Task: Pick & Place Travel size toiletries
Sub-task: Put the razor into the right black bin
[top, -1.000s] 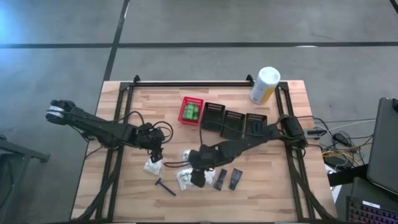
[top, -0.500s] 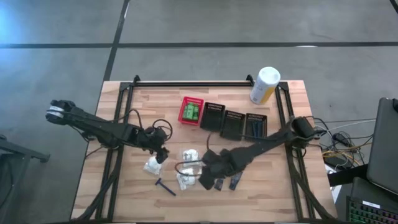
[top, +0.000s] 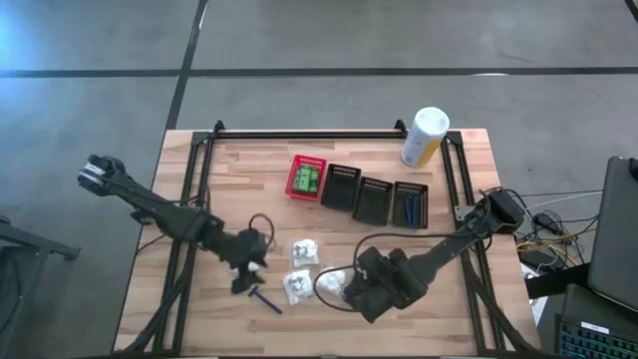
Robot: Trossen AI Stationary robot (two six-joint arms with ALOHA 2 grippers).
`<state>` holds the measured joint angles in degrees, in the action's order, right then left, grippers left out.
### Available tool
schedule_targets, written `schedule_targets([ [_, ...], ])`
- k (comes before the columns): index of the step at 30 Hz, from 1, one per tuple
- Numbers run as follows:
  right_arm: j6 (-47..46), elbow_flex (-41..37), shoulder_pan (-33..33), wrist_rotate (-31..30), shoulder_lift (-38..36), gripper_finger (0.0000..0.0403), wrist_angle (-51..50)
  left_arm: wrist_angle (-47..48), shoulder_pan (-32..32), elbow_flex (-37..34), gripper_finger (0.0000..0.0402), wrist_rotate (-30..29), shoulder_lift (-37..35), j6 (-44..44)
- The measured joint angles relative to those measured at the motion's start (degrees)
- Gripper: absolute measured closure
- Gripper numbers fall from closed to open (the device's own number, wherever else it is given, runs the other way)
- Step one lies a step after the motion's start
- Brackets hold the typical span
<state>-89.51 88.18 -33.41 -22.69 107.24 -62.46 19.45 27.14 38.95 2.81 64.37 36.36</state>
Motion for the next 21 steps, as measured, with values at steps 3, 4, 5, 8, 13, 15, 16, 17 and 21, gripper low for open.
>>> schedule_targets([
  [3, -1.17, -0.04, 0.02, -0.05, -0.04, 0.0189, -1.26, 0.00, 4.13, 0.35, 0.0147, 0.78, -0.08, -1.84],
  [4, -1.42, -0.06, 0.02, -0.35, -0.23, 0.0188, -1.24, -0.25, 4.95, 0.36, 0.0147, 0.75, -0.08, -1.27],
  [5, -1.60, -0.09, 0.02, -0.96, -0.45, 0.0188, -1.24, -0.69, 5.59, 0.32, 0.0147, 0.74, -0.08, -0.30],
  [8, -1.68, -0.09, -0.01, -2.74, -1.59, 0.0191, -1.74, -0.93, 6.24, 0.31, 0.0147, 0.67, -0.01, 1.85],
  [13, -1.16, -1.64, -0.57, -7.04, -5.05, 0.0206, -2.05, -1.04, 6.19, 0.31, 0.0147, -0.75, -0.01, 4.07],
  [15, 0.36, -3.39, -0.95, -8.67, -7.78, 0.0214, -0.97, -1.27, 6.10, 0.31, 0.0147, -3.87, -0.01, 5.87],
  [16, 1.50, -4.71, -1.17, -9.40, -9.54, 0.0218, 0.40, -1.49, 6.03, 0.31, 0.0147, -4.86, -0.01, 6.20],
  [17, 2.69, -6.30, -1.29, -10.27, -11.53, 0.0223, 1.79, -1.67, 5.92, 0.31, 0.0147, -5.29, -0.01, 6.39],
  [21, 7.57, -15.62, -1.13, -12.45, -21.19, 0.0246, 10.05, -1.87, 5.81, 0.31, 0.0147, -6.71, 0.03, 8.80],
])
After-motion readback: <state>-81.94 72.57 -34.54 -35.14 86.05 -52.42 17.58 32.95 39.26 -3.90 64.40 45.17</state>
